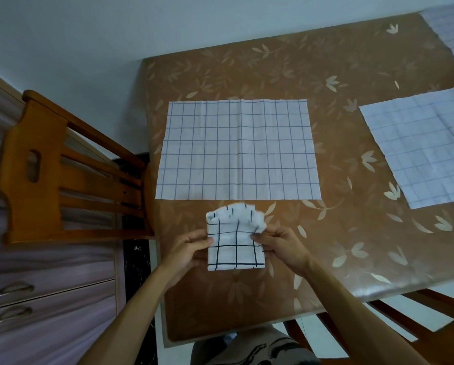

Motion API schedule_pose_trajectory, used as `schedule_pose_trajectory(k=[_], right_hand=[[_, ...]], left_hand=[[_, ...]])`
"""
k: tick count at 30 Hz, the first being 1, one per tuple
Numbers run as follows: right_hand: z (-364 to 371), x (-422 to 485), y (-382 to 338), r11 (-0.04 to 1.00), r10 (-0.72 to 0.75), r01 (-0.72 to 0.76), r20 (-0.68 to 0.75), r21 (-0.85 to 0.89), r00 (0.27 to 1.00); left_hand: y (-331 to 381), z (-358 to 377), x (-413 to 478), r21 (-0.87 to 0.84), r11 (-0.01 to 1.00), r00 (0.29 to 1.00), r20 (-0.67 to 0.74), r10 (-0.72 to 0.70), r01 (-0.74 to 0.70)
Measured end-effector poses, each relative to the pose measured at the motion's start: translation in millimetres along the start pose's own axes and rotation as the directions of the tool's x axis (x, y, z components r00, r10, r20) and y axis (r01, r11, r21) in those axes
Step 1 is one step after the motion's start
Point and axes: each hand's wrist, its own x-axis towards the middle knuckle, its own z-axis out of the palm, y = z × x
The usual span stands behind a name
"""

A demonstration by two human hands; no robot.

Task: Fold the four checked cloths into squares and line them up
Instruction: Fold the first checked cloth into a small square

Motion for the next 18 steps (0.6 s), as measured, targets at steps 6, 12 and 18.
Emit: schedule_pose_trajectory(k=[6,12,18], right_hand=[[6,1,-4,0.999,0.034,-0.034,-0.011,0.027,0.999],[0,0,1,0.997,0.079,-0.079,-0.035,0.012,0.996],[-1,4,12,0.988,0.073,-0.079,-0.049,-0.134,0.996]], left_hand=[[3,3,2,-0.115,0.993,1.000,-0.001,-0.016,0.016],[-10,4,9,0.040,0.999,1.000,-0.004,0.019,-0.019],[-22,6,13,0.249,0.955,0.980,-0.072,0.184,-0.161]])
